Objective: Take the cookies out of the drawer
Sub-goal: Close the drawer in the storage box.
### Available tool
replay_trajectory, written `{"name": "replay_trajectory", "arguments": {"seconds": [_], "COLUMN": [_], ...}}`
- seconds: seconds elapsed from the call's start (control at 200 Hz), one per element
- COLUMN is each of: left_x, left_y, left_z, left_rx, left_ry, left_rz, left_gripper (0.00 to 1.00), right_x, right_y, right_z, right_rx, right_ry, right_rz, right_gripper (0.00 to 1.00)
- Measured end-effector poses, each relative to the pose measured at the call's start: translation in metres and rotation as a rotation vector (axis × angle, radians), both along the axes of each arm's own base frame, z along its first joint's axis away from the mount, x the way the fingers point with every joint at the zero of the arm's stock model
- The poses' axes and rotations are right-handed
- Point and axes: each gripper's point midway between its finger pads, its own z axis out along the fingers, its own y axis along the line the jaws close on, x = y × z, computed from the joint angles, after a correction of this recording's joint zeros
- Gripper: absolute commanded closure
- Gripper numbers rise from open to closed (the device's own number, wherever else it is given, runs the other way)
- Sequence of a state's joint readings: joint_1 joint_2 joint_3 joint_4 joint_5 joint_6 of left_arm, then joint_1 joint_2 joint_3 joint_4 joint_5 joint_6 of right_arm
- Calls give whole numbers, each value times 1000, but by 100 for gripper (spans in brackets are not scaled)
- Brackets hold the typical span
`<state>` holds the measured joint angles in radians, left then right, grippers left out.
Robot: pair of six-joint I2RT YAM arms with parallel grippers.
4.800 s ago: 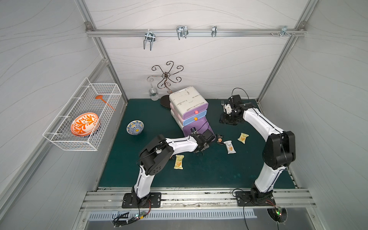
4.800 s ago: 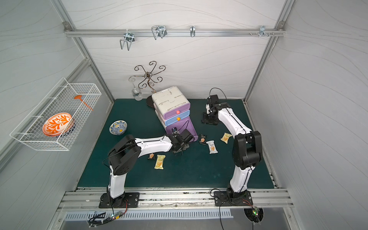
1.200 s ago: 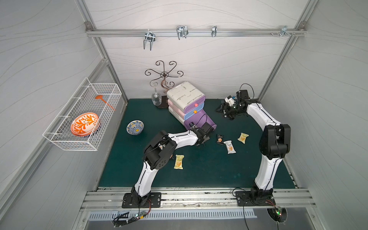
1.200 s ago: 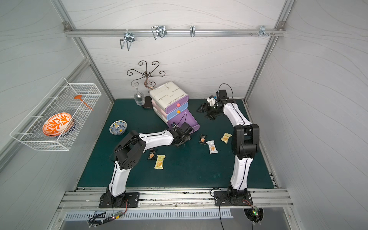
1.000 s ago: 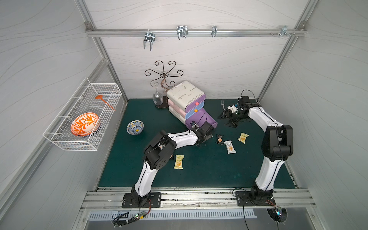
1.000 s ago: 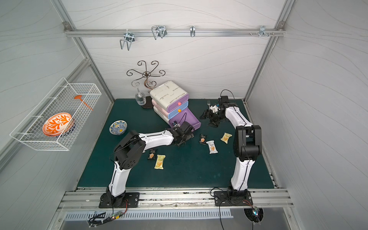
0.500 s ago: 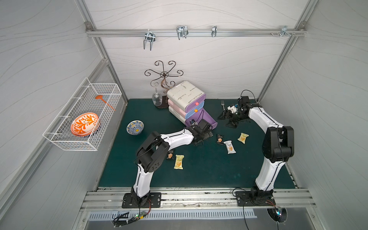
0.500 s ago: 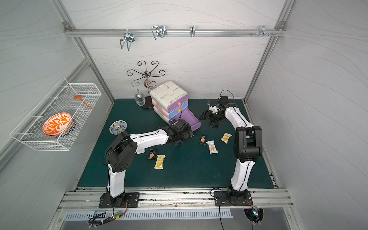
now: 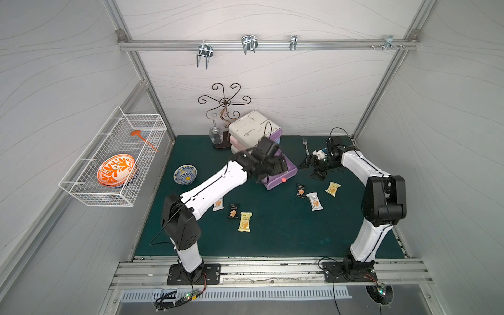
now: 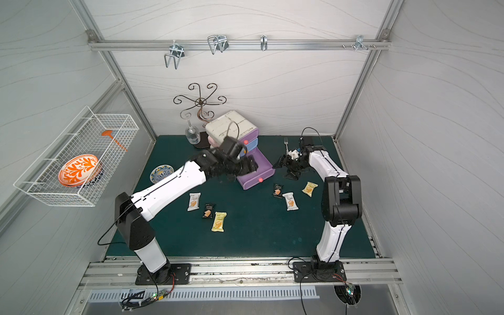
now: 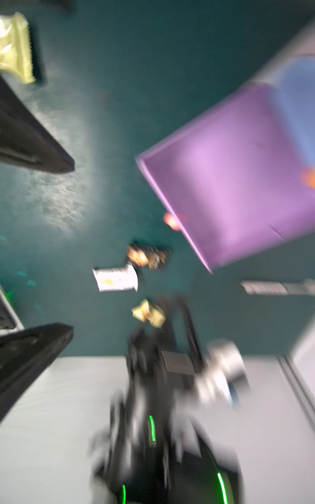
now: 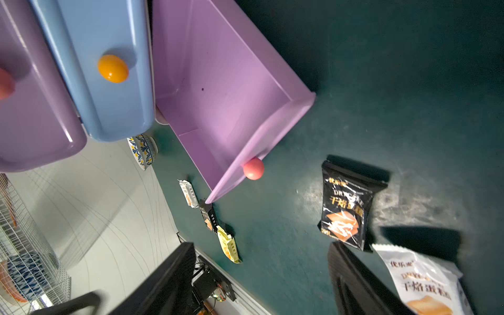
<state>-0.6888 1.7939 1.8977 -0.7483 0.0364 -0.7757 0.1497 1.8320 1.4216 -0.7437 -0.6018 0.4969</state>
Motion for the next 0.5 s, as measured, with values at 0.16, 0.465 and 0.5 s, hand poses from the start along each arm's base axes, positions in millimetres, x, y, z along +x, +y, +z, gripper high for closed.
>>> {"name": "replay_trajectory", "arguments": {"seconds": [0.16, 0.465, 0.5], "left_x": [69, 149, 152], "left_y": [16, 42, 42], "left_z": [82, -1, -10], "left_rx": [-31, 64, 70], "left_ry": [-219, -147, -137], "left_rz": [-8, -21, -28], "left_gripper": [55, 74, 76], "right_x": [-19, -28, -28], "right_y": [14, 23, 22], "right_z": [-7, -20, -21], "right_rx": [-4, -32, -34], "right_ry": [36, 52, 52], "right_rz": [7, 21, 18], "right_gripper": [23, 24, 24]}}
